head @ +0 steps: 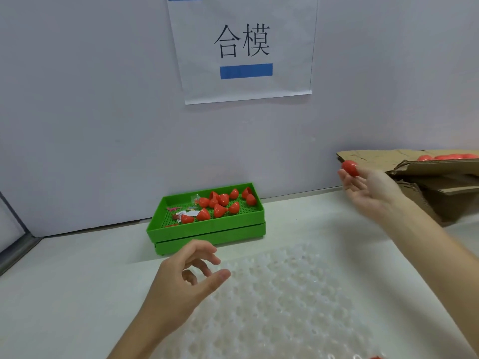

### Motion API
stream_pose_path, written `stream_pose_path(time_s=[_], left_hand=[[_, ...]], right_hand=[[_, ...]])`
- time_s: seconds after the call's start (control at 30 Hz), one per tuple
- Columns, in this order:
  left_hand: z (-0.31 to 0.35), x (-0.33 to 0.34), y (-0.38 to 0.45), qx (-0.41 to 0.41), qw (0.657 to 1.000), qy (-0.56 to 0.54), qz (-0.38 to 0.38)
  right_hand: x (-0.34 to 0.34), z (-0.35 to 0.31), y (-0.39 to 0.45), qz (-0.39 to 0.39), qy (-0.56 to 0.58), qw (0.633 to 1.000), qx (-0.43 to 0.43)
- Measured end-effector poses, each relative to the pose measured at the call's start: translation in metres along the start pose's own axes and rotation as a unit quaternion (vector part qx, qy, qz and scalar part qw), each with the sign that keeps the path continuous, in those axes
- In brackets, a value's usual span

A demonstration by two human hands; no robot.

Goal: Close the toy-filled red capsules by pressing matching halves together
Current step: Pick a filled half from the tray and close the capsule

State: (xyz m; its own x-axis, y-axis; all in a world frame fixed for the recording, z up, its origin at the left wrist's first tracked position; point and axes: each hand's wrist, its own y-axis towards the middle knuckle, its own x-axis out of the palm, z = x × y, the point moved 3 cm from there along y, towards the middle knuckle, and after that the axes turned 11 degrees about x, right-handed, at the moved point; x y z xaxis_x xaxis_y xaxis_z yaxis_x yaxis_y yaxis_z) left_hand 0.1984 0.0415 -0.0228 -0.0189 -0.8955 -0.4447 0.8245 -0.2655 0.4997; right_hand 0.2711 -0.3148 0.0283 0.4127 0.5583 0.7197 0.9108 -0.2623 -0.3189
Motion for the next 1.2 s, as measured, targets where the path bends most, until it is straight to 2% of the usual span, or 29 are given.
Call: stream_pose_path(time_s=[0.13, 0.3, 0.37, 0.6, 0.7, 0.77, 0.83, 0.87, 1.0, 1.07, 1.13, 1.2], left_hand=[[0.002, 0.0, 0.0, 0.002, 1.0, 0.006, -0.001], [0.004, 0.0, 0.0, 0.006, 1.0, 0.009, -0.013], [0.005, 0.001, 0.0, 0.007, 1.0, 0.011, -0.015], [0.007, 0.0, 0.0, 0.013, 1.0, 0.023, -0.017], [0.005, 0.001, 0.001, 0.011, 0.999, 0.039, -0.019], [0.002, 0.002, 0.002, 0.006, 0.998, 0.054, -0.022], [-0.001, 0.001, 0.002, -0.003, 0.998, 0.058, -0.024], [-0.002, 0.001, 0.002, -0.011, 0.999, 0.049, -0.021], [-0.005, -0.003, 0.003, -0.031, 0.999, -0.004, 0.011], [-0.007, -0.004, 0.004, -0.039, 0.999, -0.024, 0.027], [-0.009, -0.007, 0.005, -0.047, 0.997, -0.043, 0.047], [-0.011, -0.009, 0.006, -0.054, 0.994, -0.063, 0.065]], right_hand=[[-0.001, -0.001, 0.002, -0.015, 0.014, 1.0, 0.003], [0.004, -0.027, 0.0, -0.035, 0.098, 0.993, -0.063], [0.001, -0.032, 0.001, -0.046, 0.099, 0.993, -0.05], [0.003, -0.004, -0.005, -0.1, -0.021, 0.993, 0.056], [0.011, 0.012, -0.008, -0.122, -0.167, 0.977, 0.06], [0.02, 0.026, -0.012, -0.131, -0.279, 0.951, 0.034], [0.03, 0.043, -0.02, -0.159, -0.393, 0.906, 0.002], [0.035, 0.054, -0.026, -0.188, -0.454, 0.871, -0.017], [0.047, 0.105, -0.056, -0.311, -0.659, 0.678, -0.092], [0.044, 0.133, -0.064, -0.332, -0.703, 0.618, -0.113], [0.041, 0.151, -0.068, -0.329, -0.721, 0.589, -0.159], [0.036, 0.155, -0.068, -0.321, -0.711, 0.598, -0.183]])
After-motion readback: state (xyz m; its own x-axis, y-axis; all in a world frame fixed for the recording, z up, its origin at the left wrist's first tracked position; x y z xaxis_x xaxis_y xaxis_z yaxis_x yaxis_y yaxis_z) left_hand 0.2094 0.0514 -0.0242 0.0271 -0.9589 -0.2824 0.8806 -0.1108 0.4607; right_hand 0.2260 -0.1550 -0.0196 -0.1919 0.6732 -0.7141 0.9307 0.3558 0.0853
